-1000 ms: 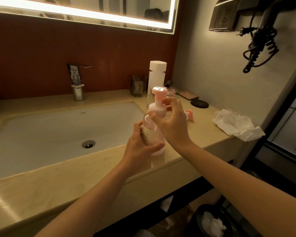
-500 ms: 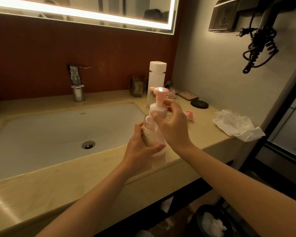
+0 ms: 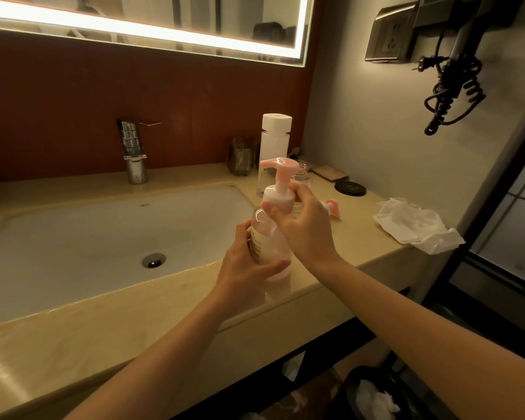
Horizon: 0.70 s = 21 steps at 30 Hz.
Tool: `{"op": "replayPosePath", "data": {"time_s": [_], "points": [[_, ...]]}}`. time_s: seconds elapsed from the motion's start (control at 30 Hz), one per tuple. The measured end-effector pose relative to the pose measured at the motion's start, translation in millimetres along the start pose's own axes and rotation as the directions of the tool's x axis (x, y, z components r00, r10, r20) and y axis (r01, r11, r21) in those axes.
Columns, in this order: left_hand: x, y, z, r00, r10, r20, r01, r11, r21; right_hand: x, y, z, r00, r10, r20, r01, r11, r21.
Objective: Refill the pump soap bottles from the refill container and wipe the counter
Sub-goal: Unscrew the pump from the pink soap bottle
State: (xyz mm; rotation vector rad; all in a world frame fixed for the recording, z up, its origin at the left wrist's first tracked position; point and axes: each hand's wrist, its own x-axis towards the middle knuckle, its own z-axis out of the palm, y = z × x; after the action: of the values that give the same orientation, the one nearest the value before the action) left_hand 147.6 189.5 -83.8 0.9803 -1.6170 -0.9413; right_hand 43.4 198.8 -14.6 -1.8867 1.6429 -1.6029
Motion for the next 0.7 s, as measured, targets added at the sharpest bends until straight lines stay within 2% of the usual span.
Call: {"op": "replayPosePath", "data": {"time_s": [0.1,0.3,0.4,0.5,0.57,0.7], "points": [[1.0,-3.1,1.1,1.000,0.000,0.002,0.000,0.999,0.048,7.1,-7.3,-11.5,0.999,0.015,-0.030,-0.013,0.999,0.052],[1.3,-1.3,1.3,1.000,-0.007,0.002,0.007,0.998,0.069,31.2,-15.2,-51.8,0.978,0.132,-0.160,-0.081,0.954,0.288],[2.5,0.1,1.8,0.999,-0.039,0.023,0.037,0.997,0.060,43.3,-6.9,-79.2,0.945,0.196,-0.260,-0.091,0.926,0.367],[6.1,-1.5,5.3,0.998,-0.055,0.038,0.051,0.995,0.088,57.4,15.7,-106.3,0.877,0.327,-0.352,-0.143,0.877,0.458],[11.5,-1.8,9.0,0.998,-0.049,0.045,0.043,0.989,0.139,64.1,40.4,-117.2,0.851,0.399,-0.341,-0.237,0.872,0.429],[31.0,0.8,23.3,0.994,-0.051,0.095,0.027,0.972,0.235,66.7,100.1,-110.2,0.853,0.490,-0.179,-0.455,0.866,0.205]]}}
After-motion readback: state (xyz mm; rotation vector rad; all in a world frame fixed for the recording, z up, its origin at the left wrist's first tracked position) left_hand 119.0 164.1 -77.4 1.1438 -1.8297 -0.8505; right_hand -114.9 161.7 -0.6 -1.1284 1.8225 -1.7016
